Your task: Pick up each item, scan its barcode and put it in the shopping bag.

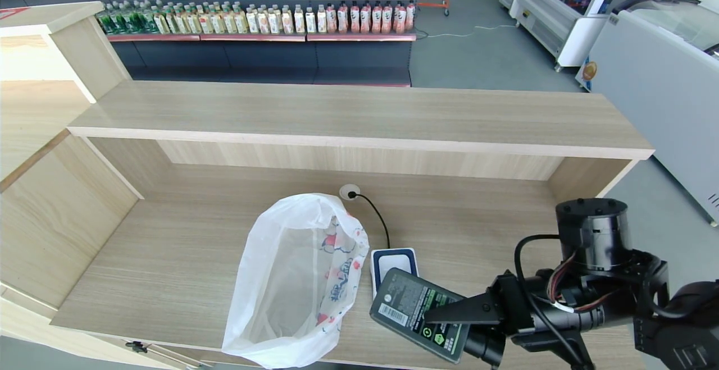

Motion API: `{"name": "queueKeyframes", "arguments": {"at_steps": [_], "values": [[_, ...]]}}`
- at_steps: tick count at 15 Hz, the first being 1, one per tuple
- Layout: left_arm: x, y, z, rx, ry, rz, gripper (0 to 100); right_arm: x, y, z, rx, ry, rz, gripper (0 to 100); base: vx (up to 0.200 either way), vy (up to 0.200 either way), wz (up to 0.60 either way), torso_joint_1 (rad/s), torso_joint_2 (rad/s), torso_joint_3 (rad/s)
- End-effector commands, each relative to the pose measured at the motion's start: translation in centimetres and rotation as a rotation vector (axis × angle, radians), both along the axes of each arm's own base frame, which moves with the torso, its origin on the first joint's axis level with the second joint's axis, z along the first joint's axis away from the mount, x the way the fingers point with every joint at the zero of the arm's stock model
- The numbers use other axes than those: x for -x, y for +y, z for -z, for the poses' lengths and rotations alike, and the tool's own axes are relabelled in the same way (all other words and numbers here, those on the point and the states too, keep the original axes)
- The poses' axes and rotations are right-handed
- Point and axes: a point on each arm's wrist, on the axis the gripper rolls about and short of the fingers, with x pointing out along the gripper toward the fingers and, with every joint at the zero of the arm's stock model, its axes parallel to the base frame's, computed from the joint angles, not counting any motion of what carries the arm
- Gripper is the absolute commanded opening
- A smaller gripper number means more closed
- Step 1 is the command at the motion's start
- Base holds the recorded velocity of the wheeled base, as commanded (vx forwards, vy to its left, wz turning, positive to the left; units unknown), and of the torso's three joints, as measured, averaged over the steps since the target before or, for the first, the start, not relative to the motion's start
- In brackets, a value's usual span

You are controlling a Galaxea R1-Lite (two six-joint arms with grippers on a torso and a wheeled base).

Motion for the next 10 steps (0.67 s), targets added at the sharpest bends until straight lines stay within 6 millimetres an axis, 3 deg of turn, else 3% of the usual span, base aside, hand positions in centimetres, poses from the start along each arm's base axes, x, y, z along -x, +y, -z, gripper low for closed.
{"name": "queueKeyframes", "arguments": {"at_steps": [1,10], "values": [[0.0,0.0,0.0,0.000,0.000,0.000,100,-0.7,1.4,0.8,0.001,0.003,-0.033,0,0.000,0.000,0.00,0.000,0.00,0.000],[0.0,0.0,0.0,0.000,0.000,0.000,100,-3.3,4.1,-0.5,-0.079,-0.130,-0.061,0,0.000,0.000,0.00,0.000,0.00,0.000]]}}
